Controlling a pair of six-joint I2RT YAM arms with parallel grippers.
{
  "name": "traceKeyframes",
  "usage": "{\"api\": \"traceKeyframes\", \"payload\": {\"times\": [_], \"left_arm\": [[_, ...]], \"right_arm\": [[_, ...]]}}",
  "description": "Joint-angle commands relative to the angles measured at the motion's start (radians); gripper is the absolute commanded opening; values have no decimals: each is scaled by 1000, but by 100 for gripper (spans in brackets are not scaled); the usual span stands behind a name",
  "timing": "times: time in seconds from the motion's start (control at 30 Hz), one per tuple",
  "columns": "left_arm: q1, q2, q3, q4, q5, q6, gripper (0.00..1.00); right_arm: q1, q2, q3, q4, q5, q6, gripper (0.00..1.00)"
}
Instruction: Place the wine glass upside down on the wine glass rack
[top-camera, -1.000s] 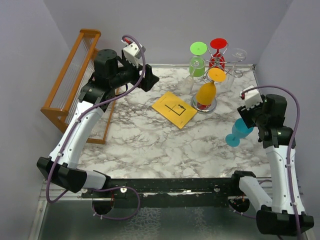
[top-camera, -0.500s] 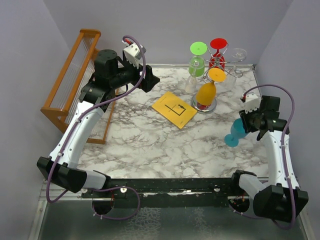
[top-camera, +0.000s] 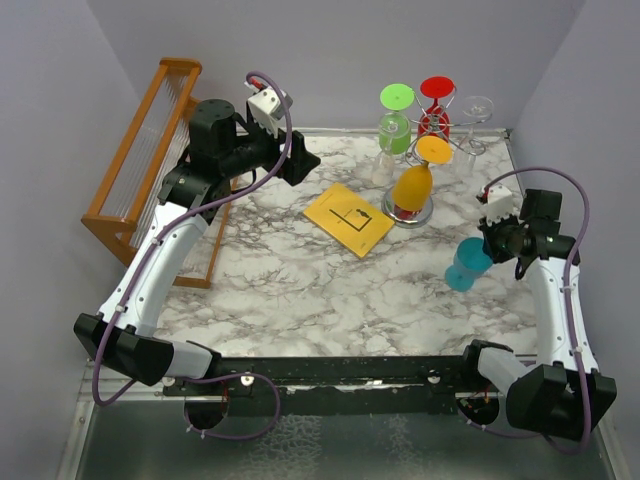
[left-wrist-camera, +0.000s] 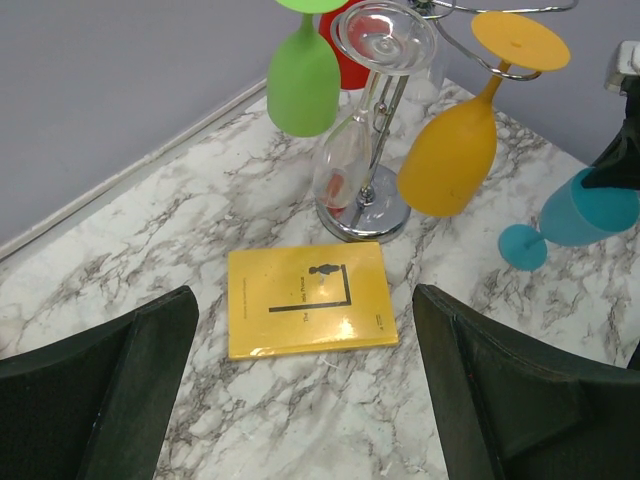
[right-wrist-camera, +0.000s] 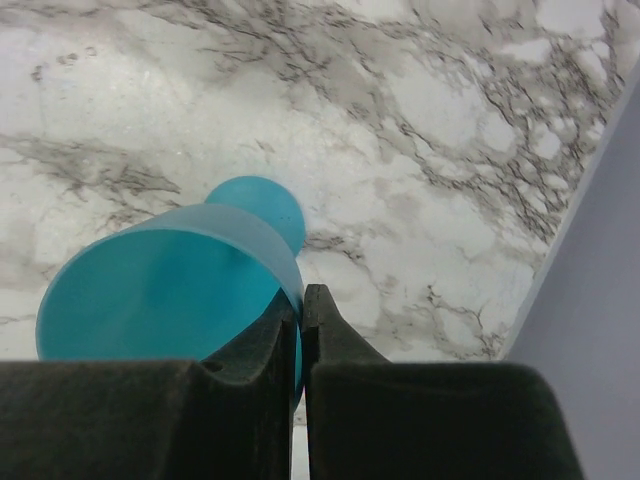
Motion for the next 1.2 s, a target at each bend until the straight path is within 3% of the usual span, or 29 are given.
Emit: {"api": "traceKeyframes", "payload": {"times": [0.0, 0.07, 0.17, 0.33, 0.53, 0.83, 1.17], "left_arm": [[6, -16, -7, 24, 26, 6, 91], [6, -12, -5, 24, 27, 6, 91], [6, -9, -7, 24, 32, 3, 91], [6, -5, -9, 33, 41, -17, 91], [6, 5, -41, 65, 69, -72, 91], [5, 8, -75, 111, 103, -163, 90], [-24, 50, -50, 228, 311, -427, 82]], "right_arm": [[-4, -7, 66, -139, -282, -186, 1], [-4, -7, 98, -249, -442, -315, 1], [-3, 10, 163, -380, -562, -450, 1], [-3, 36, 291, -487, -770, -550, 1], [15, 13, 446, -382, -917, -408, 1], [35, 18, 532, 70, -1069, 2, 1], [160, 95, 621, 414, -948, 296, 1]]}}
